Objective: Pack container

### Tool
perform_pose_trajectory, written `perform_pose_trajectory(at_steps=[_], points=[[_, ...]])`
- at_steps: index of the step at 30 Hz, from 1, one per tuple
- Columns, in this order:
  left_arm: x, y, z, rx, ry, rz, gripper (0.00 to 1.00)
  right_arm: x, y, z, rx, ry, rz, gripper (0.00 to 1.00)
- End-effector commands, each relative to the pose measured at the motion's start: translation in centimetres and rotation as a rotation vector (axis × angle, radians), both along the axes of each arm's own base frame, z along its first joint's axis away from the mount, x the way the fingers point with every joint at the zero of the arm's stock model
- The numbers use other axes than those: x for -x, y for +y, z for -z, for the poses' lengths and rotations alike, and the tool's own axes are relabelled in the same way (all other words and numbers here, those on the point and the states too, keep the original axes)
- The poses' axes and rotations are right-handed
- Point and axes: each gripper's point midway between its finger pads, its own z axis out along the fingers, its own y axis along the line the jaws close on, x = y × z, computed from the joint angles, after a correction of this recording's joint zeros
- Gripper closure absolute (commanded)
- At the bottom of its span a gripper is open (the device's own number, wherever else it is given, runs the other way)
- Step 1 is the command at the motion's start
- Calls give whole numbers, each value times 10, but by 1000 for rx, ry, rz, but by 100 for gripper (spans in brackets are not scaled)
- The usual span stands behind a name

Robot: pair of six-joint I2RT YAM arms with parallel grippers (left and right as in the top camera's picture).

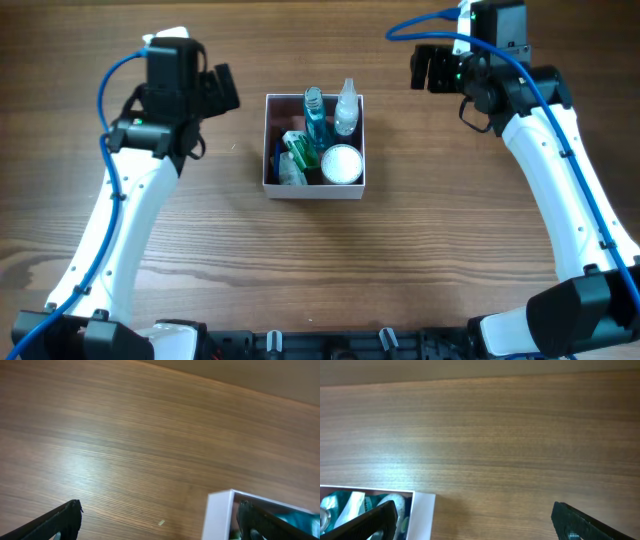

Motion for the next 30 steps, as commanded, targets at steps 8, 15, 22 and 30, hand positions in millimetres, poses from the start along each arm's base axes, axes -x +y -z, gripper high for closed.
perform_pose_trajectory(at_steps=[8, 15, 22, 30], points=[[24, 3, -12, 64, 20, -16, 0, 23, -10, -37, -19, -41, 61, 1], [63, 6, -35, 74, -10, -6, 0, 69, -18, -78, -53, -133, 81, 1], [123, 6, -35, 112, -121, 26, 0, 140, -39, -69, -68, -208, 146, 0], [196, 11, -19, 179, -263, 21, 0, 223, -53, -7, -86, -257, 149, 0]])
